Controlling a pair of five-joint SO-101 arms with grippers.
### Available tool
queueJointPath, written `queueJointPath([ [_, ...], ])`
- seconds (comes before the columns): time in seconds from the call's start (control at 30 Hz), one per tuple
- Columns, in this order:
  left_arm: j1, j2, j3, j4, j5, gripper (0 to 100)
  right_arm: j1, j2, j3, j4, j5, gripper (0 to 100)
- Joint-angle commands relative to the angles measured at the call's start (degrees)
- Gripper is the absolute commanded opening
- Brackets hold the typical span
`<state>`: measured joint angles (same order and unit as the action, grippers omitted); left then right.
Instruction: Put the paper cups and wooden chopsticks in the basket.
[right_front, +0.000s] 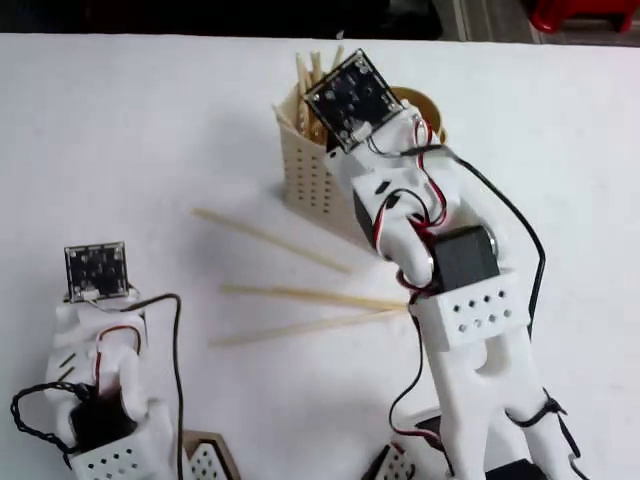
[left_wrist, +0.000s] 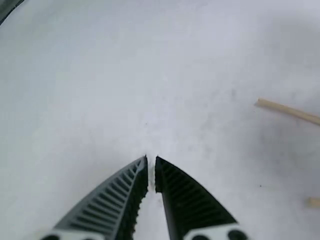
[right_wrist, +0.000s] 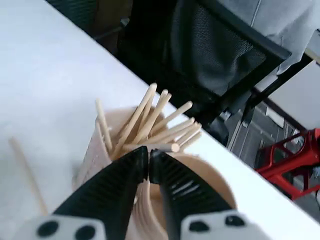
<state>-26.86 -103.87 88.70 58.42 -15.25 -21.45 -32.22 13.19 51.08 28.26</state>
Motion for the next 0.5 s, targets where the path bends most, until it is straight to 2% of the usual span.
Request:
queueJointPath([
  [0.0, -0.48, -0.57, -0.44, -1.23, -0.70, 5, -0.40, -6.20, -2.73, 9.01, 0.09, 1.9],
  [0.27, -0.48, -0.57, -0.44, -1.23, -0.70, 5, -10.95, -7.43, -1.58, 30.29, 0.62, 1.9],
  [0.4, -0.48, -0.57, -0.44, -1.23, -0.70, 5, -15.96, -2.86, 4.84, 31.96, 0.70, 1.9],
  [0.47, -0.48, -0.57, -0.44, -1.23, -0.70, 5, -17.54, -0.48, 8.88, 30.46, 3.25, 1.9],
])
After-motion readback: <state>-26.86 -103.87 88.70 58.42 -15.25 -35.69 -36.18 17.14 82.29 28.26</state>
